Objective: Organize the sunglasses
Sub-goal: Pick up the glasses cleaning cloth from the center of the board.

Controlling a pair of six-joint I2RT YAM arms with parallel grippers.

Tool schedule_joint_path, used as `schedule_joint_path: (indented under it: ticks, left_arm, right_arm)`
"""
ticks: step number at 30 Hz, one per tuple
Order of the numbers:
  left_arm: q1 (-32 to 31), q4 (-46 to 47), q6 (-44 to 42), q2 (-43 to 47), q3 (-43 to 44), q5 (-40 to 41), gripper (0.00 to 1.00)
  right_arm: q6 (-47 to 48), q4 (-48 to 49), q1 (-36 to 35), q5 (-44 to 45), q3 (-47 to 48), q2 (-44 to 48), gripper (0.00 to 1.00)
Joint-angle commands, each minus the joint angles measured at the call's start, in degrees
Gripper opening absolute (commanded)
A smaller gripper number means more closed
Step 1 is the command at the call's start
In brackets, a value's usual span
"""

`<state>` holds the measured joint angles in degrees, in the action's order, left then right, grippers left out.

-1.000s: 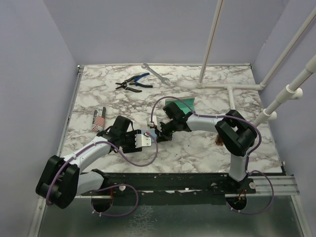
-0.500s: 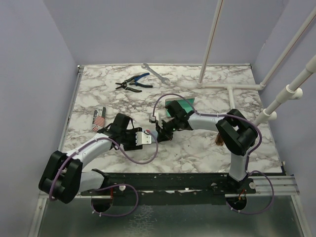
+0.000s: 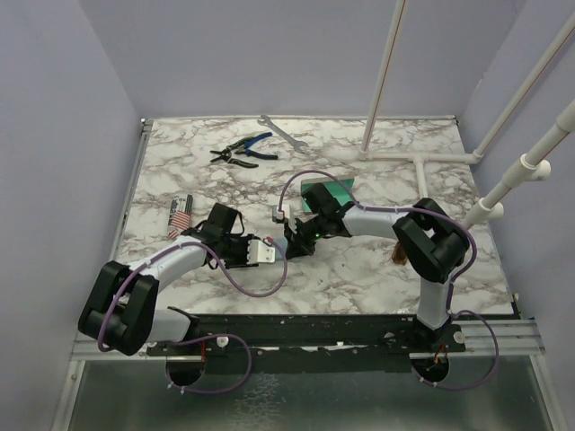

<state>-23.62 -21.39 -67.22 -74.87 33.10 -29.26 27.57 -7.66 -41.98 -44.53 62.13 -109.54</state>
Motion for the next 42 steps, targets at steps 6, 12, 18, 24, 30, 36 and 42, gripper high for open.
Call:
schedule_joint_path:
  ticks: [6,12,18,24,30,36,42]
  left_arm:
    - [0.1,-1.9,-4.3,-2.3,0.3,0.0,0.11]
    - [0.1,-1.8,-3.0,-2.8,1.6,-0.8,0.00]
    - [0.1,-1.4,-1.4,-2.8,2.1,-1.4,0.00]
    - [0.1,-1.4,-0.3,-2.8,2.6,-1.2,0.00]
    - [0.2,-1.2,1.8,-2.7,3.0,-1.1,0.00]
    - [0.2,-1.2,1.7,-2.7,2.9,-1.2,0.00]
    - [0.2,-1.0,2.4,-2.4,3.2,-1.0,0.00]
  right_arm:
    - [1.0,-0.3,-0.1,1.2,-1.0,-0.8,0.16]
    - [5.6,1.5,-0.1,4.7,-4.1,0.5,0.33]
    - [6.2,3.9,-0.4,8.3,-5.3,-0.6,0.33]
    - [7.3,5.3,-1.4,13.0,-7.5,0.1,0.33]
    - [8.5,10.3,-3.3,18.8,-12.4,3.0,0.33]
    - [9.5,12.9,-4.0,22.2,-15.1,3.9,0.29]
    - [5.5,14.1,-4.0,23.9,-14.8,4.0,0.07]
